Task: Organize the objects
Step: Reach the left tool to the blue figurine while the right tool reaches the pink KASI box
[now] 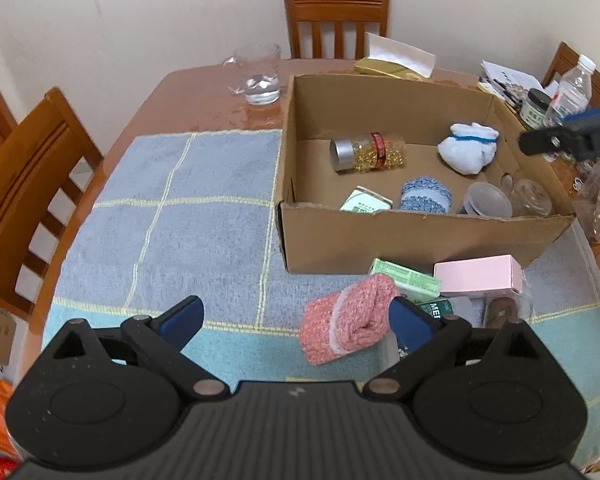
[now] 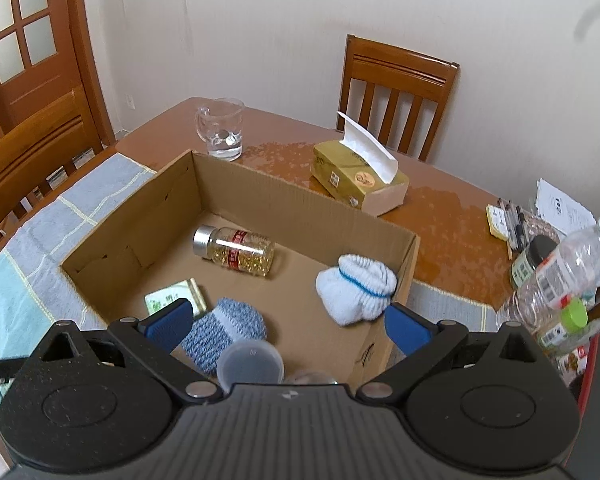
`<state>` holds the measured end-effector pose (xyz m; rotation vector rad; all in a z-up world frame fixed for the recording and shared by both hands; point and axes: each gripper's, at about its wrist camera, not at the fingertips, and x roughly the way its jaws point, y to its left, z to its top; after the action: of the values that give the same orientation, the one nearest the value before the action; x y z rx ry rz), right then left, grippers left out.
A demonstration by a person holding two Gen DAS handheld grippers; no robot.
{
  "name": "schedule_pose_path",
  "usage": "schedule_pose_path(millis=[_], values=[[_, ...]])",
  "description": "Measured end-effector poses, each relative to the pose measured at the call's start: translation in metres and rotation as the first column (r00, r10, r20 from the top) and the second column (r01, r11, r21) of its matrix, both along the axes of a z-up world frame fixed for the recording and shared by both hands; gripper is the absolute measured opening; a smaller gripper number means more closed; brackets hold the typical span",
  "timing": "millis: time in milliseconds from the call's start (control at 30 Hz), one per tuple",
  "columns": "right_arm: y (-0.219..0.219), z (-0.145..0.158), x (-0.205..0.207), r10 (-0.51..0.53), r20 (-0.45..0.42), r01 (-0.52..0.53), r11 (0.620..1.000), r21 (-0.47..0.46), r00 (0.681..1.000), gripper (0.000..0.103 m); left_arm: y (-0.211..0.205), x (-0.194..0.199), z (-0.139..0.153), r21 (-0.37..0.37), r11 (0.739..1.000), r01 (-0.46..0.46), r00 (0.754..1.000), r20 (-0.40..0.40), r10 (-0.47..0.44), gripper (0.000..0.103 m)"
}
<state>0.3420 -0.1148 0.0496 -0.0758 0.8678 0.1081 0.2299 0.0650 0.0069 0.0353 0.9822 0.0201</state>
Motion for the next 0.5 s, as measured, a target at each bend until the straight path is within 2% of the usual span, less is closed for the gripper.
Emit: schedule_pose_path(millis=[300,500], values=[[0.001,-0.017,-0.040,0.003,-0.007,-0.003,0.999,0.035,1.000,0.103,-0.003,-0.017,-0.021,-0.020,0.997,-0.075,0.996,-0.058,0.074,0.099],[0.001,-0.027,-0.070,0.013,-0.013,-0.013,0.999,0.049,1.000,0.103,-0.007,-0.033,-0.027,-0.001,0.999,-0.052,0.996,-0.075,0.052,0.099]])
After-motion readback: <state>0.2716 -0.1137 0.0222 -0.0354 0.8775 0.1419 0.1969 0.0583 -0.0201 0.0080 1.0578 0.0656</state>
